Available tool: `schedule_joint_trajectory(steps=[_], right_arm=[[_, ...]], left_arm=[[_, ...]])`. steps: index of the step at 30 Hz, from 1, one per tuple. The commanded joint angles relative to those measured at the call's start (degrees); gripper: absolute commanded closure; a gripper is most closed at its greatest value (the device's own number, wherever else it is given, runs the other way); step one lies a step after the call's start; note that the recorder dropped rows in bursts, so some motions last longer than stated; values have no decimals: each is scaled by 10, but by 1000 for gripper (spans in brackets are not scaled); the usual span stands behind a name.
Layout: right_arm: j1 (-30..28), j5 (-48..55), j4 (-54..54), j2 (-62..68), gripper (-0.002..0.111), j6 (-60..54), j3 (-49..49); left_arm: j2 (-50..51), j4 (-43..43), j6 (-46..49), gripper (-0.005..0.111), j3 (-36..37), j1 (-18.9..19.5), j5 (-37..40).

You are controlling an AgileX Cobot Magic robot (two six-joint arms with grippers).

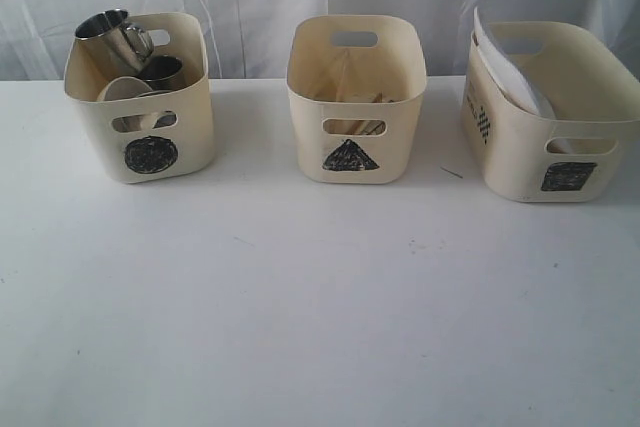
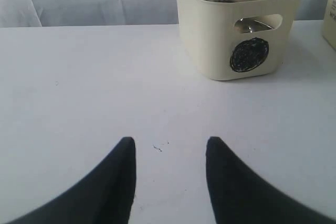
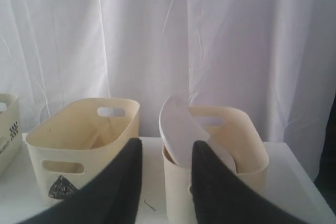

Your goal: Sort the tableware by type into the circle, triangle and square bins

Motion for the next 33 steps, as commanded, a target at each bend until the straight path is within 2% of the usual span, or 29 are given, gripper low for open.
schedule_joint_trajectory(steps=[1,7,11,18,22,24,28,33], right_arm=[[-2,10,7,-10,77,4,44],[23,17,23,-17,77,4,120],[53,24,27,-76,77,4,175],[68,77,72,-205,77,4,191],[68,128,138,-208,77,-11,191],[68,138,189,-208,77,-53,191],[68,157,302,-208,77,-223,191],[68,139,360,-208,77,-395,191]], left_arm=[[-3,-5,-2,59,2,2,-1],[-3,-5,-2,59,2,2,-1],[-3,-5,-2,59,2,2,-1],[-3,-5,-2,59,2,2,-1],[-3,-5,-2,59,2,2,-1],[-3,-5,-3,59,2,2,-1],[-3,-5,-3,59,2,2,-1],[-3,-5,-3,59,2,2,-1]])
